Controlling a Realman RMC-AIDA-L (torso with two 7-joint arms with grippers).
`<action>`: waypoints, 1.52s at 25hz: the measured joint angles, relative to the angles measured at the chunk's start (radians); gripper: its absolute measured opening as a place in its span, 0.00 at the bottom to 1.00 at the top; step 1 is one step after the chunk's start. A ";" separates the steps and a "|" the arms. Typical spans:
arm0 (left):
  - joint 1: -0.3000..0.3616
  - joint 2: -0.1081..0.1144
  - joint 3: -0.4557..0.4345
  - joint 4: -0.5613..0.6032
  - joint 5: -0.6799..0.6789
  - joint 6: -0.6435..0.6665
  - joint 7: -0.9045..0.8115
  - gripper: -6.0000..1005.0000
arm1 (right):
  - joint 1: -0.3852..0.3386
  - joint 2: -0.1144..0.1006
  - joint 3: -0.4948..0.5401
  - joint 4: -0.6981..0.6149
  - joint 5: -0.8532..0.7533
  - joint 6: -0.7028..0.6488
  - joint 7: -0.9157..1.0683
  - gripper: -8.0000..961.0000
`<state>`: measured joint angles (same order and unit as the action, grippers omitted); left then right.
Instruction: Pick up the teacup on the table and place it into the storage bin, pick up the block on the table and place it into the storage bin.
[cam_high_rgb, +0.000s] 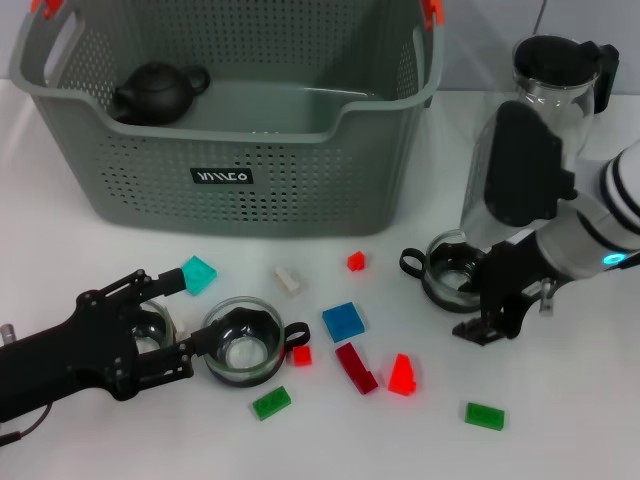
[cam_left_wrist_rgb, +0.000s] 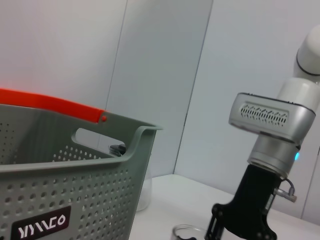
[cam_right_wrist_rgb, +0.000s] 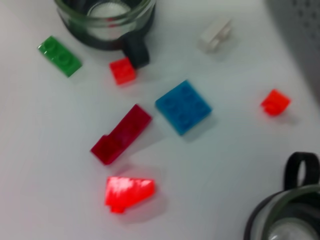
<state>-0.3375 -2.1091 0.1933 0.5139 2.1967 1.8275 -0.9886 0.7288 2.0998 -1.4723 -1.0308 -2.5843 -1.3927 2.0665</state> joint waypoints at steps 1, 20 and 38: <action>0.000 0.000 0.000 0.000 0.000 0.000 0.000 0.86 | 0.000 0.000 0.000 0.000 0.000 0.000 0.000 0.53; -0.001 0.000 0.000 0.000 -0.001 0.002 0.000 0.86 | 0.007 -0.008 0.094 -0.010 -0.001 -0.055 0.022 0.25; 0.001 -0.002 -0.001 0.000 -0.005 0.007 0.003 0.86 | -0.041 -0.050 0.830 -0.142 0.789 -0.525 -0.256 0.07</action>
<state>-0.3364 -2.1108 0.1918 0.5139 2.1919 1.8345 -0.9857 0.6876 2.0501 -0.6422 -1.1726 -1.7952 -1.9173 1.8107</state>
